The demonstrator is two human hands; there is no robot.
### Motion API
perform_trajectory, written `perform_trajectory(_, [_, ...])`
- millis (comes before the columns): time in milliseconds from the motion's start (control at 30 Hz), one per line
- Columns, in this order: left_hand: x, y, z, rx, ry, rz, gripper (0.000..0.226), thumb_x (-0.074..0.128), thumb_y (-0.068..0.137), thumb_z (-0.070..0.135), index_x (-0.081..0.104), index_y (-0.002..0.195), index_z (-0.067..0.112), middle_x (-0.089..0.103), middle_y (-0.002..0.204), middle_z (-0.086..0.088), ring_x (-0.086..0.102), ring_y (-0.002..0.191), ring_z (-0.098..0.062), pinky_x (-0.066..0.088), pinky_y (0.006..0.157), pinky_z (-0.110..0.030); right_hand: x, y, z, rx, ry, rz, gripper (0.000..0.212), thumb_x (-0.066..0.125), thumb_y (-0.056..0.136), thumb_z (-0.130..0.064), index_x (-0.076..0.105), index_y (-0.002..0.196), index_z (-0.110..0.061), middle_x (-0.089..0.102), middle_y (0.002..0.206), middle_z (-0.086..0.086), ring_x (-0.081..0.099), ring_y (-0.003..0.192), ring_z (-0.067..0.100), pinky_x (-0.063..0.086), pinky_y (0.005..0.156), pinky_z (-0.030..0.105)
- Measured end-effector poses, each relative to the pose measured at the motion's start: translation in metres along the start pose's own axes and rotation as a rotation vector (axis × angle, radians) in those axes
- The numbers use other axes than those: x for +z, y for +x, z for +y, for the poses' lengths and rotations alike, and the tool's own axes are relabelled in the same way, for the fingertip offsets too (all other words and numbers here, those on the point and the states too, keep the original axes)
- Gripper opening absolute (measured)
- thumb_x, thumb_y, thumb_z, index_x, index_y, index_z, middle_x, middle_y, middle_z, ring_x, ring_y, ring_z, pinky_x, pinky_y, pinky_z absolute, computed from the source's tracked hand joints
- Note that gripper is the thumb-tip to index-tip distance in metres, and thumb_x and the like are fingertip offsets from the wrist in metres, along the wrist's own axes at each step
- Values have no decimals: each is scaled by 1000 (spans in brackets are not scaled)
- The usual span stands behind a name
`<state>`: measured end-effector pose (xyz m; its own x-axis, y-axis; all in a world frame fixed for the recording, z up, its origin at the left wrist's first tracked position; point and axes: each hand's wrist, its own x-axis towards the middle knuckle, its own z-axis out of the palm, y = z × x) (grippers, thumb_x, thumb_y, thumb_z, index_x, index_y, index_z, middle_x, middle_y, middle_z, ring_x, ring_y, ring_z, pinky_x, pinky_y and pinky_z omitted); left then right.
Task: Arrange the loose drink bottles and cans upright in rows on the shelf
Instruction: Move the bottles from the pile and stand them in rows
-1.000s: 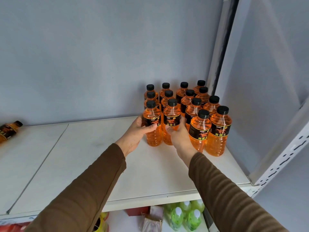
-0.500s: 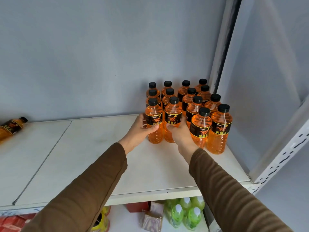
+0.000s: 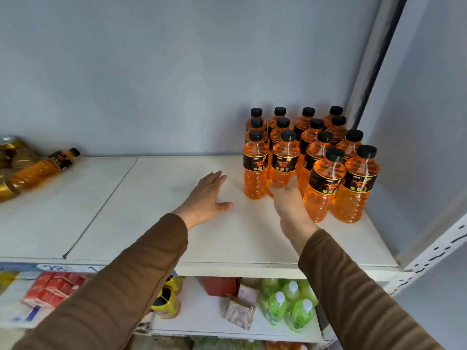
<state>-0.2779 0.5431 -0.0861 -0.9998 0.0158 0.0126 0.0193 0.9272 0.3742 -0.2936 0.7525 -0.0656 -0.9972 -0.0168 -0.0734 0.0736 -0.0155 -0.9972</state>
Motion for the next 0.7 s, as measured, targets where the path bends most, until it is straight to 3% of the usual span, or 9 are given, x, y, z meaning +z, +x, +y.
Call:
perform_trajectory(100, [-9,-22,-12,-12,52,7,85,60,95,46,13,160,18,3,167,0,-1,153,-18,7,121,-32,11,-24,7,-17,-4,-38,61,42,105,-33,6,154,-42,23,158,-12,24,146,20,24,113,46])
perform_trajectory(200, [-21,-49,-33,-42,89,41,85,60,95,47,14,159,17,4,167,-4,1,153,-20,4,120,-29,36,-46,14,-42,-99,-109,62,50,102,-29,16,152,-44,22,158,-10,24,146,22,25,112,47])
perform_trajectory(467, [-70,-129,-123,-139,143,120,87,60,94,50,12,160,19,5,167,-4,2,153,-23,5,122,-35,149,-89,9,-403,-737,-321,55,60,94,-35,39,145,-30,20,161,0,13,146,23,23,115,38])
perform_trajectory(700, [-111,-189,-203,-137,185,184,83,58,94,51,15,158,21,8,167,-4,7,153,-25,7,123,-38,249,-133,4,-569,-896,-352,57,63,91,-35,43,144,-25,26,159,3,14,145,24,28,113,39])
